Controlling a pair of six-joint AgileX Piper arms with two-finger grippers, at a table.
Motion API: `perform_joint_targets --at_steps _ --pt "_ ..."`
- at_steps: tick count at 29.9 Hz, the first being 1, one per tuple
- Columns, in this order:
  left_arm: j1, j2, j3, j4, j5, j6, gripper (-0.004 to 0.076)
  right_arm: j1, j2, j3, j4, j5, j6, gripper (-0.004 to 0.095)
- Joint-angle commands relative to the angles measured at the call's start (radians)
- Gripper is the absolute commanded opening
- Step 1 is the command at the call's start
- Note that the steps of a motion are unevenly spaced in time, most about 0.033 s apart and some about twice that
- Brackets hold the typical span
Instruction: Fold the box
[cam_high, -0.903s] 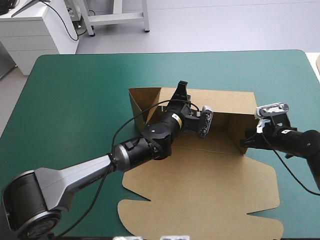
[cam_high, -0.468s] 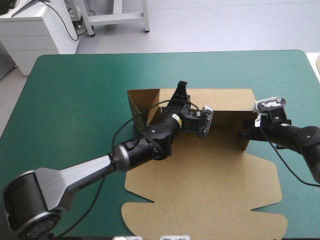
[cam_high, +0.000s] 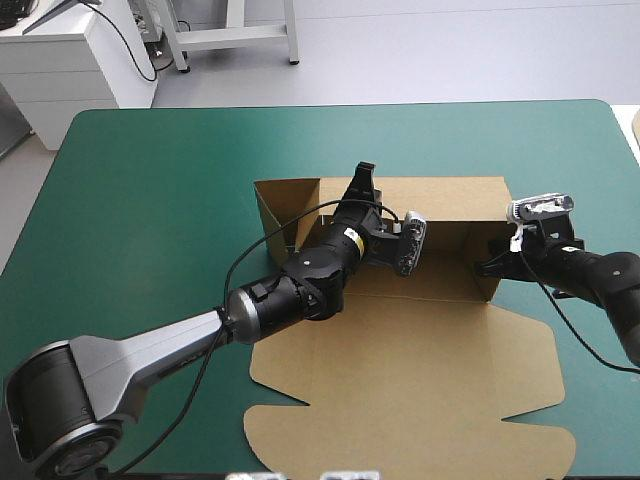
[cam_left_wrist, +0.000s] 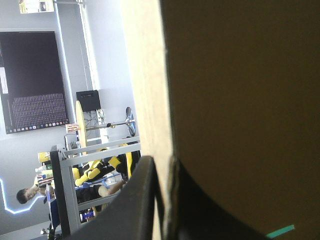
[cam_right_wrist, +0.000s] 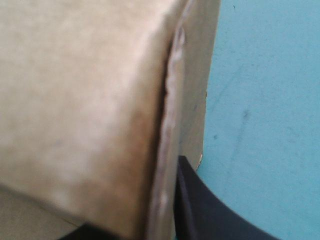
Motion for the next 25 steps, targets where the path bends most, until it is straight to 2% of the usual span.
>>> perform_joint_targets --at_steps 1,6,8,11,18,25 --pt "-0.007 -0.024 -0.008 0.004 -0.007 -0.024 0.0095 0.002 -0.026 -0.029 0.036 0.056 0.046 0.0003" --pt "-0.027 -0.033 -0.008 0.014 -0.012 -0.054 0.0291 0.002 -0.026 -0.029 -0.029 0.051 0.114 0.0003" --pt "-0.045 -0.042 -0.008 0.020 -0.012 -0.084 0.0335 0.002 -0.026 -0.029 -0.033 0.051 0.116 0.0003" --pt "-0.075 -0.053 -0.008 0.037 -0.012 -0.152 0.0340 0.002 -0.026 -0.029 -0.035 0.051 0.121 0.0003" --pt "-0.165 -0.125 -0.008 0.032 -0.001 -0.175 0.0340 0.002 -0.026 -0.029 -0.100 0.051 0.189 0.0003" --pt "-0.263 -0.222 -0.008 0.026 0.083 -0.205 0.0320 0.002 -0.026 -0.029 -0.130 0.055 0.222 0.0003"
